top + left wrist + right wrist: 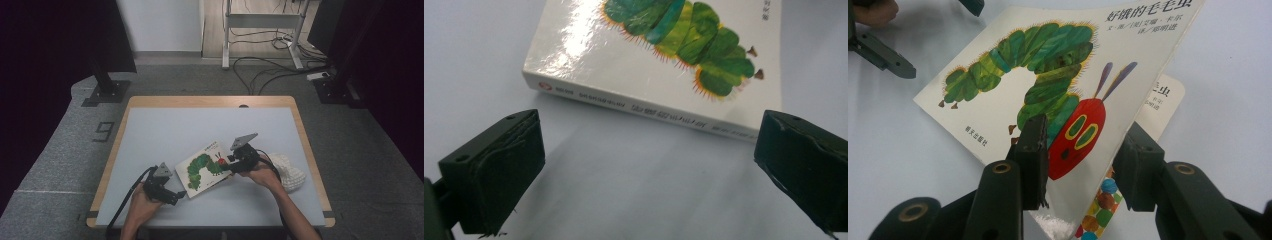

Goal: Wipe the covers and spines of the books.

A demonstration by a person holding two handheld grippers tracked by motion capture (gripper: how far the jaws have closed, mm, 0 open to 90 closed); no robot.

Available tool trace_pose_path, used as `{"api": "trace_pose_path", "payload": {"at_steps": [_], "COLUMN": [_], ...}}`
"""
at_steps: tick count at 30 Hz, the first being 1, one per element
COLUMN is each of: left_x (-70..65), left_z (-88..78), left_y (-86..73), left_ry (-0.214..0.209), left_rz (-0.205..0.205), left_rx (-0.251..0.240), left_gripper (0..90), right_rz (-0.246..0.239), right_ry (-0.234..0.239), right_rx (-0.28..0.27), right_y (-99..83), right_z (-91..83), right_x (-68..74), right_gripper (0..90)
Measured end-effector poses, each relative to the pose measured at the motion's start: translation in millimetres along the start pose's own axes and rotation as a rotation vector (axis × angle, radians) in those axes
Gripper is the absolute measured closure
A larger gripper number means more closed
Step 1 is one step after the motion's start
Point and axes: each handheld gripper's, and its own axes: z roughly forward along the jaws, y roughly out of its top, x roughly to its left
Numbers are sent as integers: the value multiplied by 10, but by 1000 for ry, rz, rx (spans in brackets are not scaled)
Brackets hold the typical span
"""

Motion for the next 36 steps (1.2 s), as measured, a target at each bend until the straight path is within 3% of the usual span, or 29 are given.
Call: {"api": "trace_pose_path", "payload": {"at_steps": [20,23,28,36], "left_x": [-51,-78,-123,-126], "left_z": [41,30,-31,-73], "left_y": [181,207,250,272], "left_ry": [-23,-20,-19,-36], "left_rz": [10,15,14,6], "left_rx": [-14,-22,-57,-68], "left_gripper": [38,102,307,373], "right_rz": [6,3,13,32], "right_ry": [-26,-32,-29,-14], "right_rx": [-11,-7,-18,-20], "right_y": [-275,-310,-335,-348], "right_z": [-88,-88,-94,-80], "right_x": [73,77,78,62], "right_gripper": [624,628,629,564]}}
